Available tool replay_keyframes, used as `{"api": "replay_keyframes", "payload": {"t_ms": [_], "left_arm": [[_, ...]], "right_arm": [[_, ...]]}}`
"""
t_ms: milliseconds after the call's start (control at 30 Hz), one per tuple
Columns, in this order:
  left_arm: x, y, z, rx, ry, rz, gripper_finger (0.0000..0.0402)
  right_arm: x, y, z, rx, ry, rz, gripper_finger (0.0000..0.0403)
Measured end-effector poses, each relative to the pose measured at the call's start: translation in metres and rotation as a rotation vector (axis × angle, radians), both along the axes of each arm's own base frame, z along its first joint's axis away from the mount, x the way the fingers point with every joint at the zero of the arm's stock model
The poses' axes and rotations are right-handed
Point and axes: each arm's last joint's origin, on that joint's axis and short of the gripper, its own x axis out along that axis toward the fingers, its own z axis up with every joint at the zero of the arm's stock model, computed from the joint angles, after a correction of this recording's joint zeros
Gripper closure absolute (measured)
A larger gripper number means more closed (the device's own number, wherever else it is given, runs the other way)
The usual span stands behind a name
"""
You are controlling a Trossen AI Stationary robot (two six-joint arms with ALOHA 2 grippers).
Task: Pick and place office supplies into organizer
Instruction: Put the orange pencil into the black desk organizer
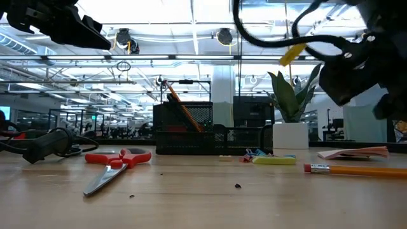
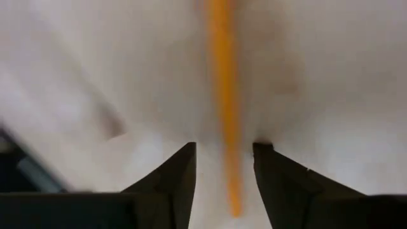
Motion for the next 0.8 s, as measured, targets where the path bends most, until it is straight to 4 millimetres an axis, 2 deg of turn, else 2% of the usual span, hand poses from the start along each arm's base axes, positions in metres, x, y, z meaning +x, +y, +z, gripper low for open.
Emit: {"api": "replay_keyframes", "payload": {"t_ms": [167, 300, 500, 800], "left_arm": [[0.000, 0.000, 0.000, 0.000, -0.001, 0.000, 0.0357], [0.000, 0.000, 0.000, -0.001, -0.001, 0.000, 0.0357], [0.000, 0.000, 0.000, 0.001, -0.001, -0.001, 0.0357], [0.000, 0.000, 0.000, 0.002, 0.000, -0.001, 0.0357]], "right_arm": [[0.002, -0.007, 0.020, -0.175, -0.203, 0.017, 0.0252], [0.008, -0.007, 0.026, -0.200, -0.321, 0.081, 0.0250], [0.014, -0.009, 0.027, -0.170, -0.344, 0.106, 0.0250], [0.019, -0.015, 0.028, -0.192, -0.407, 0.415, 0.0251]]}}
